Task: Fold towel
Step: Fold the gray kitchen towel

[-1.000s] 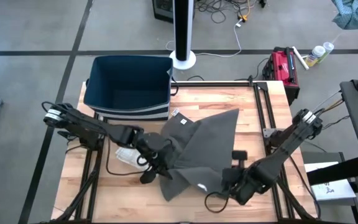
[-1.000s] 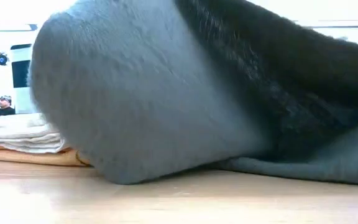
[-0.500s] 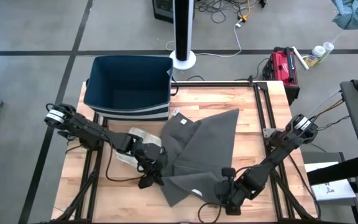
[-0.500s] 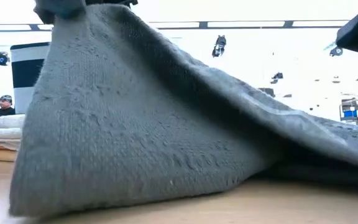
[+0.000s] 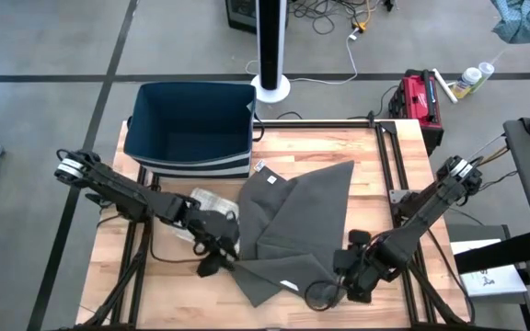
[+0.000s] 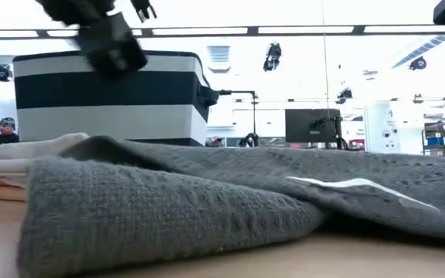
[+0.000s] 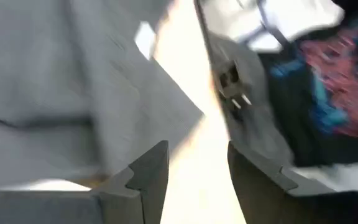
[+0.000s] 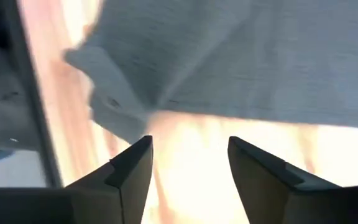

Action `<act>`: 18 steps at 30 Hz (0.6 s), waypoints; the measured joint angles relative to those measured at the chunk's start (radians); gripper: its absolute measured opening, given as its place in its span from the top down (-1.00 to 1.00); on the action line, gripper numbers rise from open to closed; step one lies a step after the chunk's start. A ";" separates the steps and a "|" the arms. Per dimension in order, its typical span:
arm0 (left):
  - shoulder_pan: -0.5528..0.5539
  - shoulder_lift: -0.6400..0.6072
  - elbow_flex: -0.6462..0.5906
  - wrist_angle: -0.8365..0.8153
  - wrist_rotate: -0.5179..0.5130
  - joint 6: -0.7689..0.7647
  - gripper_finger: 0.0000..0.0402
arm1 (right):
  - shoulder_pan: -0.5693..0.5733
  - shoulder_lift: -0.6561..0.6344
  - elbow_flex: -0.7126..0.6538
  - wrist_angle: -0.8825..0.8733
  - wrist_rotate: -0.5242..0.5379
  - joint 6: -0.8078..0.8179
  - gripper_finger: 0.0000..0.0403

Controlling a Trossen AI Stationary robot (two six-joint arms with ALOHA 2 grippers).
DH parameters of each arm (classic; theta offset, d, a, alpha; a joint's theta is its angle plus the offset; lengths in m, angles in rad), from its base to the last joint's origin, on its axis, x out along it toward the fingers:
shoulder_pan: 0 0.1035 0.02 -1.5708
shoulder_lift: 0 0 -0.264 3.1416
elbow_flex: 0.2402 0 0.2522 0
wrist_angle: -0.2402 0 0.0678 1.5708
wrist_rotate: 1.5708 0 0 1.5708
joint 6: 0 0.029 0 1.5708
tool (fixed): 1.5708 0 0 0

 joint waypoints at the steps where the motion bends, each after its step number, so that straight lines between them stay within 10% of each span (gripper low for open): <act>1: 0.010 -0.021 0.000 -0.001 -0.043 0.029 0.21 | 0.000 -0.012 0.000 -0.027 0.012 0.005 -0.02; 7: 0.114 -0.093 -0.001 0.014 -0.448 0.168 0.24 | -0.068 -0.056 -0.019 -0.152 0.435 -0.068 -0.08; 11: 0.207 -0.031 -0.010 0.084 -0.474 0.170 0.28 | -0.183 -0.054 -0.056 -0.127 0.650 -0.096 -0.04; 18: 0.221 0.159 0.004 0.209 -0.521 0.220 0.37 | -0.329 -0.049 -0.264 0.316 0.691 -0.291 0.03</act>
